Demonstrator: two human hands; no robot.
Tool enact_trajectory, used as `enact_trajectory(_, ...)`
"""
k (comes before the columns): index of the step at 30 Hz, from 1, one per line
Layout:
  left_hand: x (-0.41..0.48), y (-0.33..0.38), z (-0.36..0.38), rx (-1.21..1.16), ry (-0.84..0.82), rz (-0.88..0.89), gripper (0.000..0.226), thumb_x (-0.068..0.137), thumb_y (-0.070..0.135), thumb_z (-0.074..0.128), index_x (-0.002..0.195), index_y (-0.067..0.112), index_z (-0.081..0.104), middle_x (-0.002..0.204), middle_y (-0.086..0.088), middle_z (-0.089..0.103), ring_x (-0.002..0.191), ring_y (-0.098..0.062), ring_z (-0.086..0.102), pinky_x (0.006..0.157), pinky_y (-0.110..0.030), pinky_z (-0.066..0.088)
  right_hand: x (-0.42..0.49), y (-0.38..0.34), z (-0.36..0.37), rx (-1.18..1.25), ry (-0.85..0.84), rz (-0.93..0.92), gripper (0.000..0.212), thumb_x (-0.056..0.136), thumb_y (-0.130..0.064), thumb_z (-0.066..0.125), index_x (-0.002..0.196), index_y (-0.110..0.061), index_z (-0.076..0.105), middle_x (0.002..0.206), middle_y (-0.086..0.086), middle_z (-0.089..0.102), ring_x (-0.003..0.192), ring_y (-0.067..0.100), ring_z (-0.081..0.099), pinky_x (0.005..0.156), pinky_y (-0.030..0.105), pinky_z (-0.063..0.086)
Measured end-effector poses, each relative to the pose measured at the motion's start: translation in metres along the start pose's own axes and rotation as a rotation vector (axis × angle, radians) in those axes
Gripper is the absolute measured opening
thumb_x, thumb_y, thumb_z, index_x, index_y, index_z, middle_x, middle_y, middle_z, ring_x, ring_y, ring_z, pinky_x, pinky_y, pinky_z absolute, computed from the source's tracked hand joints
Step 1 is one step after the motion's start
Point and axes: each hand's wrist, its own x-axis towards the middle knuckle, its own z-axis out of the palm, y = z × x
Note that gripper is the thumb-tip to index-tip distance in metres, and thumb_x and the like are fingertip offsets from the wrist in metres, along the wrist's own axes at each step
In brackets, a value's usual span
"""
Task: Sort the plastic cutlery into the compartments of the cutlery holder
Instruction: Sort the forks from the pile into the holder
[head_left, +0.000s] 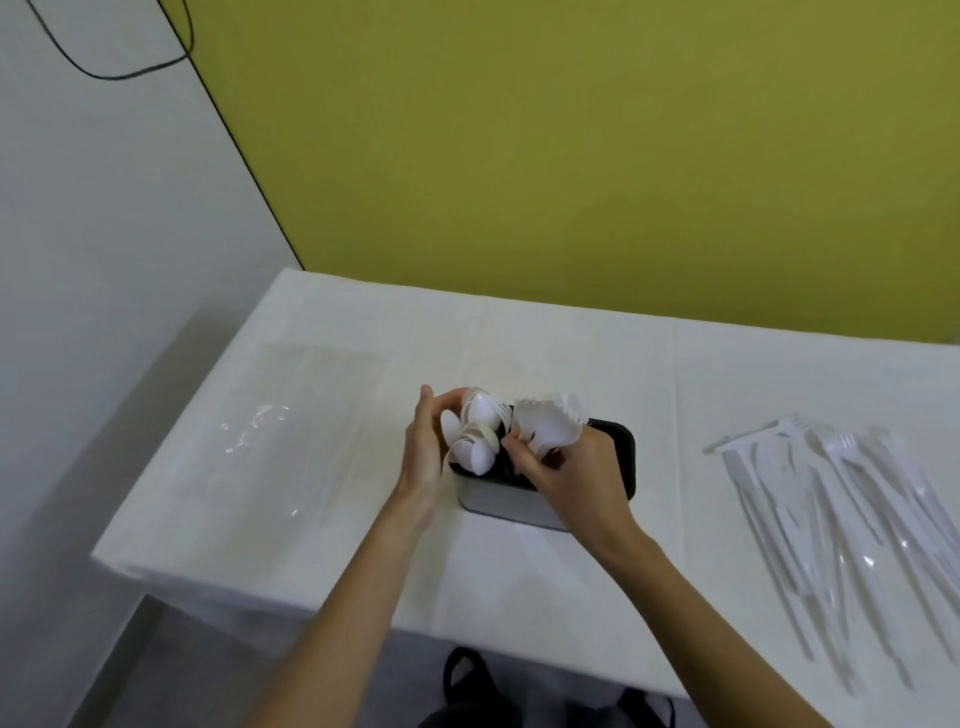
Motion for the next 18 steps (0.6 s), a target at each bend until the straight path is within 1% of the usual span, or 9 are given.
enact_trajectory(2, 0.000, -0.004, 0.003, -0.048, -0.047, -0.025, 0.055, 0.102, 0.047, 0.020, 0.104, 0.018, 0.067, 0.092, 0.001, 0.074, 0.083, -0.009, 0.069, 0.068, -0.020, 0.052, -0.004, 0.003, 0.006, -0.042, 0.017, 0.008, 0.029, 0.082, -0.029, 0.072, 0.063, -0.013, 0.057, 0.055, -0.004, 0.057, 0.055, 0.013, 0.056, 0.052, 0.022, 0.041)
enact_trajectory(5, 0.005, -0.012, 0.003, -0.079, -0.070, -0.014, 0.055, 0.101, 0.048, 0.019, 0.102, 0.020, 0.066, 0.088, 0.003, 0.074, 0.083, -0.009, 0.069, 0.071, -0.022, 0.050, -0.007, 0.005, 0.009, -0.099, -0.013, 0.027, 0.031, 0.081, -0.029, 0.074, 0.061, -0.015, 0.054, 0.053, -0.003, 0.054, 0.053, 0.016, 0.053, 0.052, 0.034, 0.044)
enact_trajectory(7, 0.008, -0.015, 0.001, -0.095, -0.108, -0.019, 0.059, 0.101, 0.049, 0.016, 0.107, 0.017, 0.065, 0.090, 0.002, 0.074, 0.083, -0.007, 0.069, 0.070, -0.020, 0.051, -0.009, 0.000, 0.009, -0.146, -0.040, -0.003, 0.040, 0.080, -0.028, 0.074, 0.056, -0.030, 0.041, 0.048, -0.010, 0.046, 0.048, 0.010, 0.046, 0.049, 0.023, 0.037)
enact_trajectory(9, 0.011, -0.017, -0.001, -0.108, -0.136, -0.023, 0.061, 0.101, 0.049, 0.015, 0.113, 0.014, 0.063, 0.094, 0.000, 0.073, 0.082, -0.005, 0.069, 0.066, -0.015, 0.052, -0.009, -0.005, 0.006, -0.158, -0.035, -0.031, 0.048, 0.078, -0.027, 0.076, 0.055, -0.035, 0.035, 0.045, -0.013, 0.046, 0.048, 0.007, 0.046, 0.049, 0.015, 0.033)
enact_trajectory(11, 0.012, -0.018, -0.002, -0.104, -0.162, -0.012, 0.062, 0.101, 0.049, 0.013, 0.114, 0.013, 0.063, 0.096, -0.001, 0.072, 0.081, -0.002, 0.069, 0.064, -0.012, 0.051, -0.008, -0.005, 0.003, -0.155, -0.042, -0.018, 0.031, 0.077, -0.027, 0.077, 0.064, -0.033, 0.049, 0.046, -0.015, 0.047, 0.055, 0.001, 0.051, 0.052, 0.012, 0.036)
enact_trajectory(12, 0.013, -0.018, -0.003, -0.099, -0.172, -0.007, 0.063, 0.101, 0.049, 0.012, 0.114, 0.014, 0.063, 0.096, 0.000, 0.072, 0.081, -0.002, 0.069, 0.065, -0.012, 0.051, -0.008, -0.005, 0.001, -0.163, -0.057, -0.006, 0.020, 0.077, -0.029, 0.077, 0.074, -0.026, 0.057, 0.048, -0.015, 0.047, 0.058, 0.001, 0.053, 0.054, 0.012, 0.037)
enact_trajectory(14, 0.014, -0.020, -0.005, -0.091, -0.180, -0.006, 0.064, 0.101, 0.050, 0.012, 0.115, 0.014, 0.063, 0.098, 0.000, 0.073, 0.084, -0.003, 0.069, 0.066, -0.012, 0.051, -0.008, -0.005, -0.002, -0.183, -0.062, -0.006, 0.021, 0.078, -0.031, 0.076, 0.086, -0.020, 0.059, 0.059, -0.014, 0.050, 0.061, 0.004, 0.054, 0.056, 0.011, 0.037)
enact_trajectory(16, 0.014, -0.019, -0.005, -0.080, -0.177, -0.007, 0.066, 0.101, 0.051, 0.011, 0.115, 0.013, 0.064, 0.103, -0.002, 0.073, 0.092, -0.008, 0.068, 0.071, -0.016, 0.051, -0.006, -0.006, -0.005, -0.220, -0.042, -0.074, 0.022, 0.078, -0.030, 0.076, 0.082, -0.023, 0.056, 0.072, -0.014, 0.049, 0.066, 0.007, 0.051, 0.058, 0.010, 0.036)
enact_trajectory(18, 0.014, -0.018, -0.007, -0.080, -0.170, -0.007, 0.068, 0.101, 0.051, 0.011, 0.116, 0.012, 0.064, 0.109, -0.005, 0.072, 0.100, -0.013, 0.066, 0.078, -0.021, 0.049, -0.006, -0.007, -0.005, -0.236, -0.042, -0.114, 0.019, 0.079, -0.028, 0.075, 0.090, -0.022, 0.061, 0.082, -0.014, 0.046, 0.070, 0.007, 0.051, 0.062, 0.008, 0.038)
